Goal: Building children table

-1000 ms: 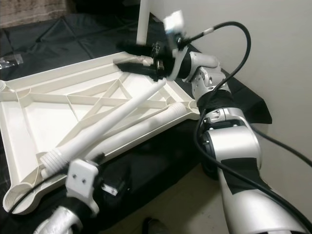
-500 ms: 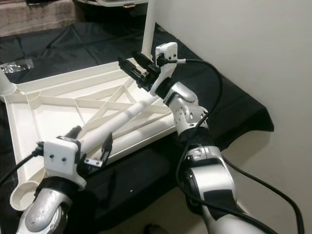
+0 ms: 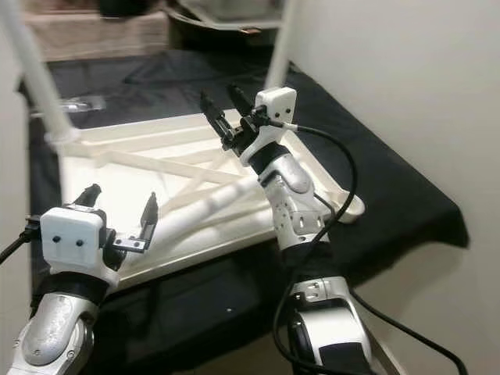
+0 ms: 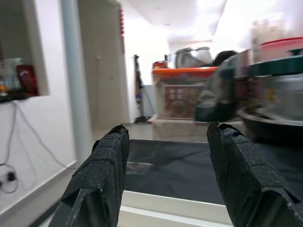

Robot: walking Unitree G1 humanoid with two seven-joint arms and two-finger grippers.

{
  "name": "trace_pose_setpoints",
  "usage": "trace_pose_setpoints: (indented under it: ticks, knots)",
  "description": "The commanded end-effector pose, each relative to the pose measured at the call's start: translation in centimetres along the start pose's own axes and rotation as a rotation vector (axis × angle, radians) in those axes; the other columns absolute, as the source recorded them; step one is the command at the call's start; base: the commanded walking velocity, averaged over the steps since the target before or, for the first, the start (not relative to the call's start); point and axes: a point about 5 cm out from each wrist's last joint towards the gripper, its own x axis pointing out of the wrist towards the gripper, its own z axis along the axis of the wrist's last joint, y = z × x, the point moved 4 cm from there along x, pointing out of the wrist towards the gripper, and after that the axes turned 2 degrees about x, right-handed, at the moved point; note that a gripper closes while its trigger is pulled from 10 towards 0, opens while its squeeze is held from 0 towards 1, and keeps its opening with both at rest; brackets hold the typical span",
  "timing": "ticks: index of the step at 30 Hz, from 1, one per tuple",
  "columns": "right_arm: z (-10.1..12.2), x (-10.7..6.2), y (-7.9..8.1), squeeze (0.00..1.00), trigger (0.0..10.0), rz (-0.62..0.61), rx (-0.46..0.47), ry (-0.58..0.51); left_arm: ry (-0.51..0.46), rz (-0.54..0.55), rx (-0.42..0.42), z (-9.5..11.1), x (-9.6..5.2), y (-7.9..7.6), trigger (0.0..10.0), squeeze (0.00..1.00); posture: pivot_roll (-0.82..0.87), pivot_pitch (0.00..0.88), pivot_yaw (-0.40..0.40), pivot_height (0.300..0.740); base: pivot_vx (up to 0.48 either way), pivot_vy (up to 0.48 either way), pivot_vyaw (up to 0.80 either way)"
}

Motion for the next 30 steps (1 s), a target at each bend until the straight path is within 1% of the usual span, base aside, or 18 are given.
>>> trace_pose_setpoints:
  ticks: [1, 3, 4, 5, 7, 8, 10, 12, 15, 20, 23, 25, 26, 28, 29, 30]
  knots:
    - [-0.1, -0.3, 0.0, 0.00, 10.0, -0.015, -0.013, 0.011, 0.024, 0.010, 0.013, -0.3, 0.0, 0.2, 10.0, 0.00, 0.01, 0.083, -0.089, 0.740, 0.000, 0.000, 0.77]
    - [-0.2, -0.3, 0.2, 0.00, 10.0, -0.019, -0.011, 0.016, 0.039, 0.012, 0.028, -0.6, 0.0, 0.3, 10.0, 0.00, 0.01, 0.083, -0.089, 0.740, 0.000, 0.000, 0.59]
    - [-0.3, -0.5, 0.2, 0.00, 10.0, -0.046, -0.015, 0.019, 0.084, -0.022, 0.033, -1.2, 0.0, 0.2, 10.0, 0.00, 0.01, 0.080, -0.090, 0.740, 0.000, 0.000, 0.00]
    - [-0.3, -0.5, 0.2, 0.00, 10.0, -0.046, -0.015, 0.019, 0.084, -0.022, 0.033, -1.2, 0.0, 0.2, 10.0, 0.00, 0.01, 0.080, -0.090, 0.740, 0.000, 0.000, 0.00]
    - [-0.5, -0.6, 0.1, 0.00, 10.0, -0.075, -0.002, 0.027, 0.082, -0.158, 0.014, -0.9, -0.1, -1.1, 10.0, 0.00, 0.01, 0.080, -0.090, 0.740, 0.000, 0.000, 0.00]
    - [-0.5, -0.6, 0.1, 0.00, 10.0, -0.075, -0.002, 0.027, 0.082, -0.158, 0.014, -0.9, -0.1, -1.1, 10.0, 0.00, 0.01, 0.080, -0.090, 0.740, 0.000, 0.000, 0.00]
    - [-0.8, -0.6, 0.1, 0.00, 10.0, -0.094, -0.010, 0.046, 0.082, -0.251, 0.021, -0.8, -0.3, -1.9, 10.0, 0.00, 0.02, 0.076, -0.086, 0.740, 0.000, 0.000, 0.00]
    - [-1.2, -0.6, 0.0, 0.00, 10.0, -0.118, -0.004, 0.064, 0.096, -0.244, 0.039, -1.2, -0.2, -1.5, 10.0, 0.00, 0.02, 0.072, -0.081, 0.740, 0.000, 0.000, 0.00]
    - [-1.5, -0.6, -0.3, 0.00, 10.0, -0.162, -0.011, 0.085, 0.084, -0.159, 0.047, -1.2, 0.2, -0.3, 10.0, 0.00, 0.02, 0.072, -0.081, 0.740, 0.000, 0.000, 0.00]
    - [-1.5, -0.5, -0.3, 0.00, 10.0, -0.176, -0.012, 0.096, 0.085, -0.108, 0.024, -1.0, 0.4, 0.3, 10.0, 0.00, 0.02, 0.076, -0.081, 0.740, 0.000, 0.000, 0.00]
    - [-1.6, -0.6, -0.4, 0.00, 10.0, -0.199, -0.022, 0.108, 0.098, -0.098, 0.025, -1.2, 0.4, 0.5, 10.0, 0.00, 0.02, 0.076, -0.081, 0.740, -0.242, 0.000, 0.00]
    - [-2.0, -0.5, -1.1, 0.00, 10.0, -0.269, -0.062, 0.146, 0.104, -0.096, 0.026, -1.3, 0.4, 0.5, 10.0, 0.00, 0.02, 0.080, -0.084, 0.740, -0.251, 0.000, 0.00]
    - [-2.0, -0.5, -1.1, 0.00, 10.0, -0.269, -0.062, 0.146, 0.104, -0.096, 0.026, -1.3, 0.4, 0.5, 10.0, 0.00, 0.02, 0.080, -0.084, 0.740, -0.255, 0.000, 0.00]
    - [-2.3, -0.4, -1.7, 0.00, 10.0, -0.332, -0.102, 0.183, 0.107, -0.095, 0.025, -1.4, 0.4, 0.5, 10.0, 0.00, 0.02, 0.080, -0.084, 0.740, -0.127, 0.000, 0.00]
    - [-2.3, -0.4, -1.7, 0.00, 10.0, -0.332, -0.102, 0.183, 0.107, -0.095, 0.025, -1.4, 0.4, 0.5, 10.0, 0.00, 0.02, 0.080, -0.084, 0.740, 0.000, 0.000, 0.00]
    - [-2.6, -0.4, -2.2, 0.00, 10.0, -0.375, -0.124, 0.208, 0.109, -0.078, 0.022, -1.5, 0.5, 0.7, 10.0, 0.00, 0.02, 0.087, -0.082, 0.740, 0.000, 0.000, 0.00]
